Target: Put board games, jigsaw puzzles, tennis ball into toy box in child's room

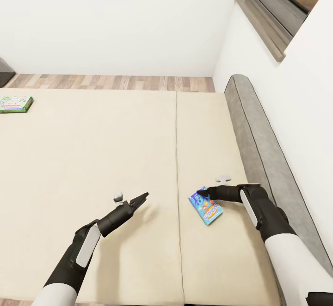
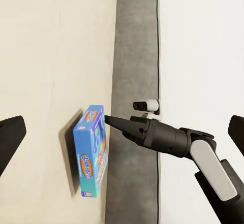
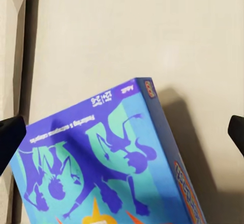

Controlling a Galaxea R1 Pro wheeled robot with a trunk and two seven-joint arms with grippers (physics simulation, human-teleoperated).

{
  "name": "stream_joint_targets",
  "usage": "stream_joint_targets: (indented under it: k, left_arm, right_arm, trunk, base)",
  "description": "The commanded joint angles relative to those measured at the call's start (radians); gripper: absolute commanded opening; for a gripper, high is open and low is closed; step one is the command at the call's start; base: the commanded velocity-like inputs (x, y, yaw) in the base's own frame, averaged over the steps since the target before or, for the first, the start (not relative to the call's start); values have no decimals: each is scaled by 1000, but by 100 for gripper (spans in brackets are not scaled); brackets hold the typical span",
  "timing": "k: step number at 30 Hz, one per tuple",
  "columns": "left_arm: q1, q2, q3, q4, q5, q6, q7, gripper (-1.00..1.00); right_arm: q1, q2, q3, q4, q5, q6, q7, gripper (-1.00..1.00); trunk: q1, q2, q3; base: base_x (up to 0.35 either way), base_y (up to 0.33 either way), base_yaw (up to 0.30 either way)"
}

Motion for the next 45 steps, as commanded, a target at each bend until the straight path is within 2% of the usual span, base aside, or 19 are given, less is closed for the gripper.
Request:
stream_joint_targets:
  k: [1, 32, 45]
  left_arm:
    - [-1, -1, 2, 0, 2, 8, -2, 100]
    - [-1, -1, 2, 1, 3, 8, -2, 100]
    - [2, 0, 2, 0, 3, 4, -3, 100]
  right_arm:
    - [0, 0, 1, 59, -6, 12, 3, 100]
    - [0, 0, 1, 60, -5, 13, 3, 100]
    - [0, 0, 1, 60, -4, 14, 3, 100]
  trunk:
    - [0, 0, -1]
    - [0, 0, -1]
    - [0, 0, -1]
  base:
    - [0, 6, 0]
    - [0, 3, 0]
    - [0, 101, 0]
